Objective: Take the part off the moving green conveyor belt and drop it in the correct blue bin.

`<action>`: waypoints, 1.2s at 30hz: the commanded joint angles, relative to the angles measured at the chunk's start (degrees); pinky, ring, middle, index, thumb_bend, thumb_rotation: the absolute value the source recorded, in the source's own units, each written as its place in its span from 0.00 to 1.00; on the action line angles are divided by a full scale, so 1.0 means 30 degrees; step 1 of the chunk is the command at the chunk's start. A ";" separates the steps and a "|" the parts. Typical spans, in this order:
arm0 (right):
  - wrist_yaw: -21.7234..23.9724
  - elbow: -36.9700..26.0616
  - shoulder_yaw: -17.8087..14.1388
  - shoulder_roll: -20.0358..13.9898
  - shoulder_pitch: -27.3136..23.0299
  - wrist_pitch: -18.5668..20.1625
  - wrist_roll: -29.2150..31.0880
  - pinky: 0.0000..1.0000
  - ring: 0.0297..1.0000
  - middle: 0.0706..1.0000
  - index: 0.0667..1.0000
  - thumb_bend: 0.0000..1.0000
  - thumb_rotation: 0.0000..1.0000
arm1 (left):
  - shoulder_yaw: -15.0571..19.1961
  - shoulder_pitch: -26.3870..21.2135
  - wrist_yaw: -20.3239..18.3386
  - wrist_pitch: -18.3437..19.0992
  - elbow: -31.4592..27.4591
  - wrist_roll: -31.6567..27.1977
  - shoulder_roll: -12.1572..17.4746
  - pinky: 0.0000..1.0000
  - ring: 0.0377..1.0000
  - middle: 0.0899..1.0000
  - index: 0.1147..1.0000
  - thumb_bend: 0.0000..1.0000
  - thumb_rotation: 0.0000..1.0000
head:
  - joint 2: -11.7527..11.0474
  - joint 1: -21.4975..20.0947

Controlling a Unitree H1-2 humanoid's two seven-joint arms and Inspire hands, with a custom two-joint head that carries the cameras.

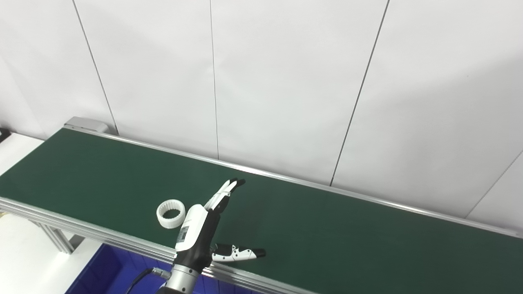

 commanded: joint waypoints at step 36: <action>-0.0316 -0.0637 0.0157 0.0210 0.0030 -0.1005 -0.0205 0.66 0.79 0.83 0.84 0.60 0.34 | 0.0772 -0.4140 0.2658 0.4418 0.4866 0.2354 0.2005 1.00 1.00 1.00 0.97 0.82 0.14 | 0.0040 -0.0264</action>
